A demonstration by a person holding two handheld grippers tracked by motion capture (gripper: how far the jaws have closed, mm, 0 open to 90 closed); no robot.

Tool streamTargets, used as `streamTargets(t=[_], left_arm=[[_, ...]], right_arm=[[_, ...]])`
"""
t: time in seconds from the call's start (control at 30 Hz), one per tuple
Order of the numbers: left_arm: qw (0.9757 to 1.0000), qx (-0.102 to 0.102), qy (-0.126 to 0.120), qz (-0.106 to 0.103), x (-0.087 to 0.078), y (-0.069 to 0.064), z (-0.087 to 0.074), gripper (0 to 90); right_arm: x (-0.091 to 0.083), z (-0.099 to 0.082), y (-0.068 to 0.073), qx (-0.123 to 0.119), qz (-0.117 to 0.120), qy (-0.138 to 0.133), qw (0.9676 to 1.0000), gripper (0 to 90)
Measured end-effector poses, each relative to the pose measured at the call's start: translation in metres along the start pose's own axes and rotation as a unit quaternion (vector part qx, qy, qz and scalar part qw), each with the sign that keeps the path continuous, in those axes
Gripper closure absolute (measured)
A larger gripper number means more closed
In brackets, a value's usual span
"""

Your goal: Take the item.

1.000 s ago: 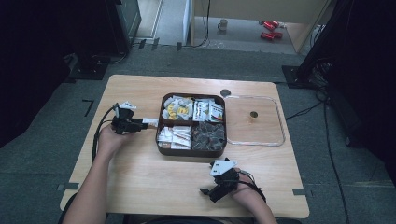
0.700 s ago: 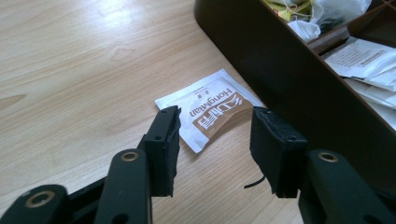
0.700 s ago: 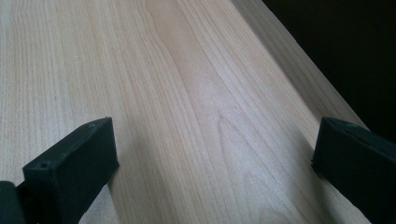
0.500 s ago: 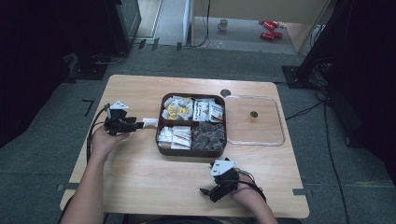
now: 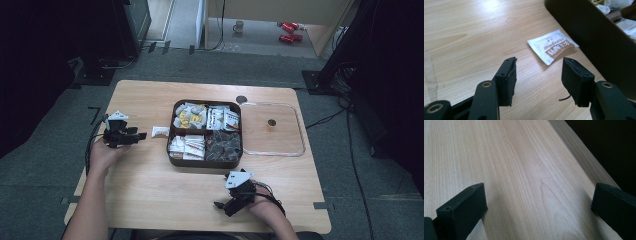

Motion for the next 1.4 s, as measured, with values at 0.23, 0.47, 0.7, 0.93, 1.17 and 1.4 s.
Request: streamTargets(t=[0.23, 0.47, 0.7, 0.93, 1.17, 1.4], left_arm=[[0.9998, -0.013, -0.002, 0.015, -0.002, 0.01, -0.007, 45.5], [0.9992, -0.019, 0.008, 0.035, -0.001, 0.021, -0.014, 44.2], [0.9983, -0.024, 0.01, 0.052, -0.003, 0.032, -0.019, 43.6], [0.997, -0.023, 0.017, 0.073, -0.004, 0.041, -0.024, 43.2], [0.9967, -0.019, 0.018, 0.077, -0.002, 0.043, -0.027, 42.4], [0.9946, 0.014, -0.015, 0.102, 0.0, 0.046, -0.035, 31.0]], right_arm=[[0.0, 0.0, 0.0, -0.002, 0.002, 0.0, 1.0, 0.0], [0.001, 0.0, -0.001, -0.002, 0.003, 0.0, 1.0, 0.0], [0.001, 0.0, -0.001, -0.003, 0.003, 0.0, 1.0, 0.0], [0.001, 0.0, -0.001, -0.003, 0.003, 0.0, 1.0, 0.0], [0.001, 0.0, -0.001, -0.003, 0.003, 0.0, 1.0, 0.0], [0.001, 0.001, -0.001, -0.003, 0.002, 0.0, 1.0, 0.0]])
Point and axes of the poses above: each handheld gripper's, and its own axes: x roughly forward along the jaws, z roughly out of its top, y roughly to its left, the point moved 3 cm from there along x, roughly forward along the jaws, and after that the axes turned 4 degrees about -x, right-handed, at the moved point
